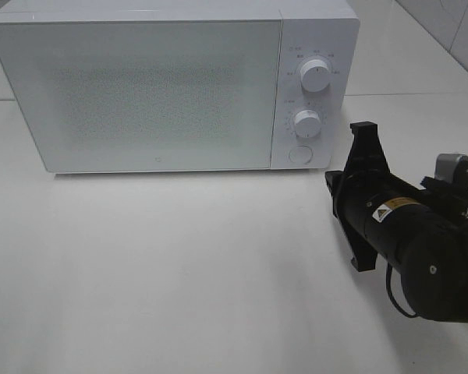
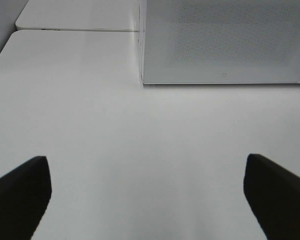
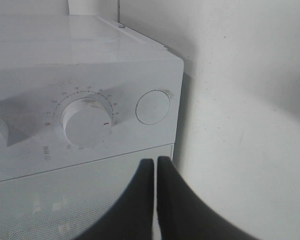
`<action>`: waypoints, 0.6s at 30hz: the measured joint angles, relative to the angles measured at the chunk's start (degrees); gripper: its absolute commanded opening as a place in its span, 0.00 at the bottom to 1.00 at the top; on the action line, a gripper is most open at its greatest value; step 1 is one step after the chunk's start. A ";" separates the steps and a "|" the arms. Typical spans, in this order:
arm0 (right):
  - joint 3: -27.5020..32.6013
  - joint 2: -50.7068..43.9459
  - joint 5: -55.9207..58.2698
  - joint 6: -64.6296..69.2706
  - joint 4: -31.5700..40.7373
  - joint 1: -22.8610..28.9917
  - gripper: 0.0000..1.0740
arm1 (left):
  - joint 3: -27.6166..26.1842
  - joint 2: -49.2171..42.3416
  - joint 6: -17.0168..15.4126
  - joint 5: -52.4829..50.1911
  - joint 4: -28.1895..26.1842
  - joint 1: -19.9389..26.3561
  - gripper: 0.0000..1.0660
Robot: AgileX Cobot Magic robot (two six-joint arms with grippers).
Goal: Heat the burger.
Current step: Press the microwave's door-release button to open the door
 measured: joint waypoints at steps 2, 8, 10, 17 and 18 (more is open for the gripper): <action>-1.15 0.97 0.00 0.00 0.00 0.00 0.00 | 0.00 0.00 0.00 0.00 0.00 0.00 0.94; -4.47 4.24 0.80 0.11 -0.06 -0.11 0.00 | 0.00 0.00 0.00 0.00 0.00 0.00 0.94; -5.67 5.04 1.95 0.11 -0.17 -0.34 0.00 | 0.00 0.00 0.00 0.00 0.00 0.00 0.94; -9.80 8.02 5.04 0.11 -0.69 -2.92 0.00 | 0.00 0.00 0.00 0.00 0.00 0.00 0.94; -9.80 8.02 5.04 0.11 -0.69 -2.92 0.00 | 0.00 0.00 0.00 0.00 0.00 0.00 0.94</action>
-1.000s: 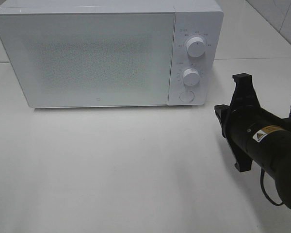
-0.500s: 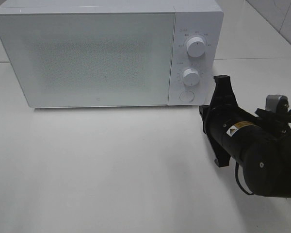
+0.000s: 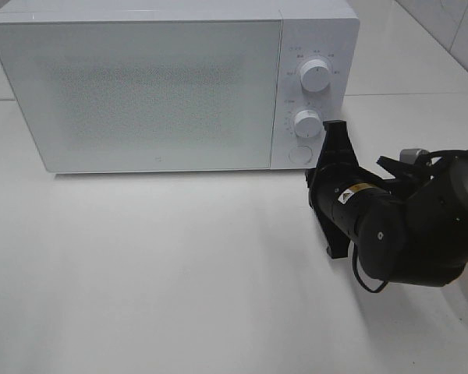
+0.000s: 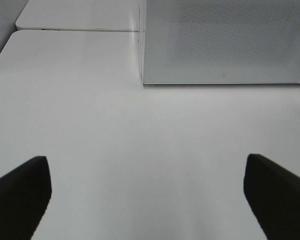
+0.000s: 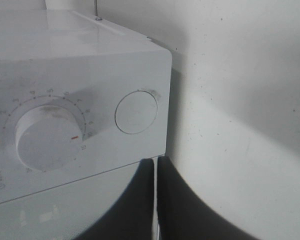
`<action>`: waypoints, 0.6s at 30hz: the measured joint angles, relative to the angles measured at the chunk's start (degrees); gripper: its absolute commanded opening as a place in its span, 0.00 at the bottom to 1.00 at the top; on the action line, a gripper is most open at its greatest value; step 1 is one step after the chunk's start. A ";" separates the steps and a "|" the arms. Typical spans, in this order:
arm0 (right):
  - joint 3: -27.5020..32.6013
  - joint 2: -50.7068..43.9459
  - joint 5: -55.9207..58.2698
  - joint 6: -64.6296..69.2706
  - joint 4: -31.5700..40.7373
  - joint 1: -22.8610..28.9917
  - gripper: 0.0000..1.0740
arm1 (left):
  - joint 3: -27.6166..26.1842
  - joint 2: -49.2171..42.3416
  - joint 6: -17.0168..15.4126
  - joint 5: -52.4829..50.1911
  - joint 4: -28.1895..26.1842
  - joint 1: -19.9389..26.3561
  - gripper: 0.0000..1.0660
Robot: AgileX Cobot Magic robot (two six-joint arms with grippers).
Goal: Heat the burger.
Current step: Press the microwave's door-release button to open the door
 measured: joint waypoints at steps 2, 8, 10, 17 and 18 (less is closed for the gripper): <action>-1.38 1.09 0.34 0.00 -0.40 -0.80 0.00 | 0.00 0.00 0.00 0.00 0.00 0.00 0.94; -3.61 1.95 1.72 0.00 -0.46 -1.09 0.00 | 0.00 0.00 0.00 0.00 0.00 0.00 0.94; -4.81 2.35 2.41 -0.06 -0.80 -1.78 0.00 | 0.00 0.00 0.00 0.00 0.00 0.00 0.94; -6.82 3.55 3.50 -0.17 -1.83 -3.55 0.00 | 0.00 0.00 0.00 0.00 0.00 0.00 0.94; -7.22 3.95 3.84 -0.17 -2.06 -3.67 0.00 | 0.00 0.00 0.00 0.00 0.00 0.00 0.94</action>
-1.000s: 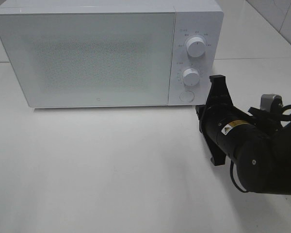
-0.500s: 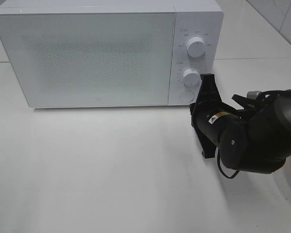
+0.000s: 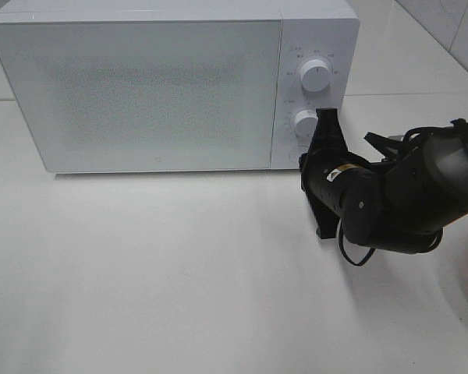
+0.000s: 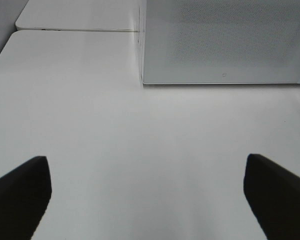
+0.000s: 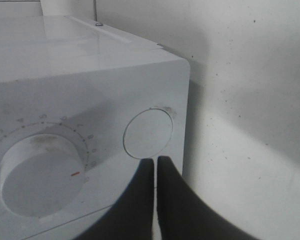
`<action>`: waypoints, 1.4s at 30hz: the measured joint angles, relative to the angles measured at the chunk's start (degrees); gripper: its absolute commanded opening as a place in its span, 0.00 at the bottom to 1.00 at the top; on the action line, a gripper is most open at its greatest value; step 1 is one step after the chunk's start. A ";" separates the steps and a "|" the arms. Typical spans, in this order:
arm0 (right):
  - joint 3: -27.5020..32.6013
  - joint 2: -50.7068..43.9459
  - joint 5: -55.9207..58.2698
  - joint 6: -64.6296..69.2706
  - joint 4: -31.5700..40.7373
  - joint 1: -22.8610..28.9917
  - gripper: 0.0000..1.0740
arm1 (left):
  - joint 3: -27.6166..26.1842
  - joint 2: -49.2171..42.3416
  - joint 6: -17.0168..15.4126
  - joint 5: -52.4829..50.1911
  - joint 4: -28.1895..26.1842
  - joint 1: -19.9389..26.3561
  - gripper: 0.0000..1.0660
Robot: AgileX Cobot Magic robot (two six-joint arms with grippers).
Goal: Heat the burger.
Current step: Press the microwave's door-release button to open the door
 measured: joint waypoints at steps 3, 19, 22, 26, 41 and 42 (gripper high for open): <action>-0.17 0.23 0.00 0.00 -0.06 0.00 0.00 | 0.00 0.00 0.00 0.00 0.00 0.00 0.94; -4.30 3.38 0.52 -0.46 -4.13 -2.81 0.00 | 0.00 0.00 0.00 0.00 0.00 0.00 0.94; -4.70 3.55 0.69 -0.52 -4.30 -3.27 0.00 | 0.00 0.00 0.00 0.00 0.00 0.00 0.94; -5.39 3.55 1.60 -0.92 -4.64 -3.95 0.00 | 0.00 0.00 0.00 0.00 0.00 0.00 0.94; -6.65 5.90 1.20 -0.46 -5.33 -3.95 0.00 | 0.00 0.00 0.00 0.00 0.00 0.00 0.94; -6.65 5.90 0.92 0.00 -5.33 -3.95 0.00 | 0.00 0.00 0.00 0.00 0.00 0.00 0.94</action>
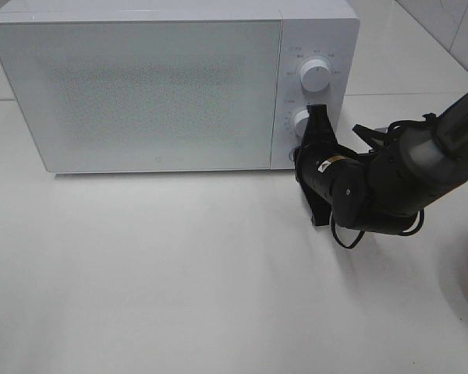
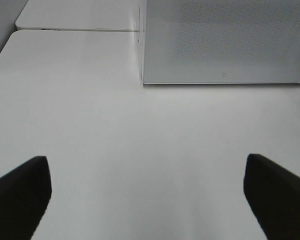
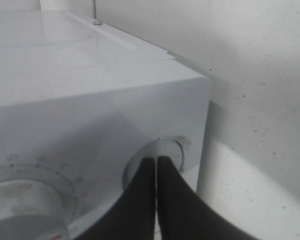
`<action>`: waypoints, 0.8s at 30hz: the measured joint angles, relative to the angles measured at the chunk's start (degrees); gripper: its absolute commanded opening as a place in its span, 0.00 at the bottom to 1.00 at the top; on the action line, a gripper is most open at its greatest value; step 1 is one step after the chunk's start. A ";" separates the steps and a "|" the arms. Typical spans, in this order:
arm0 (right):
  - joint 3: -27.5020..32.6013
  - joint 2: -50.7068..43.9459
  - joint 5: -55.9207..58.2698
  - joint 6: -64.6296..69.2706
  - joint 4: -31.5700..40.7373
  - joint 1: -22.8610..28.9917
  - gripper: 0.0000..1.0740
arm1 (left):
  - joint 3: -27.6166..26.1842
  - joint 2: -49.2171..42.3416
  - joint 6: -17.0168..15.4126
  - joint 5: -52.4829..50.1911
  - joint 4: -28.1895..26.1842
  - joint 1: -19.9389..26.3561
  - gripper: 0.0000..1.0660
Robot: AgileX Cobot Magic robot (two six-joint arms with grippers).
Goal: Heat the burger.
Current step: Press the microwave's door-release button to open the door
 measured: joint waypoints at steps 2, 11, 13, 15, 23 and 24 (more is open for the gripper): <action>0.00 0.00 -0.17 0.06 0.00 0.00 0.00 | 0.00 0.00 0.00 0.00 0.00 0.00 0.94; -0.97 0.11 0.63 0.06 0.57 0.06 0.00 | 0.00 0.00 0.00 0.00 0.00 0.00 0.94; -1.43 0.57 0.63 0.06 1.03 0.23 0.00 | 0.00 0.00 0.00 0.00 0.00 0.00 0.94; -1.49 0.57 0.63 0.06 1.20 0.23 0.00 | 0.00 0.00 0.00 0.00 0.00 0.00 0.94; -1.49 0.63 -1.78 -0.17 3.67 0.40 0.00 | 0.00 0.00 0.00 0.00 0.00 0.00 0.94; -1.95 0.69 -1.78 -0.23 4.18 0.52 0.00 | 0.00 0.00 0.00 0.00 0.00 0.00 0.94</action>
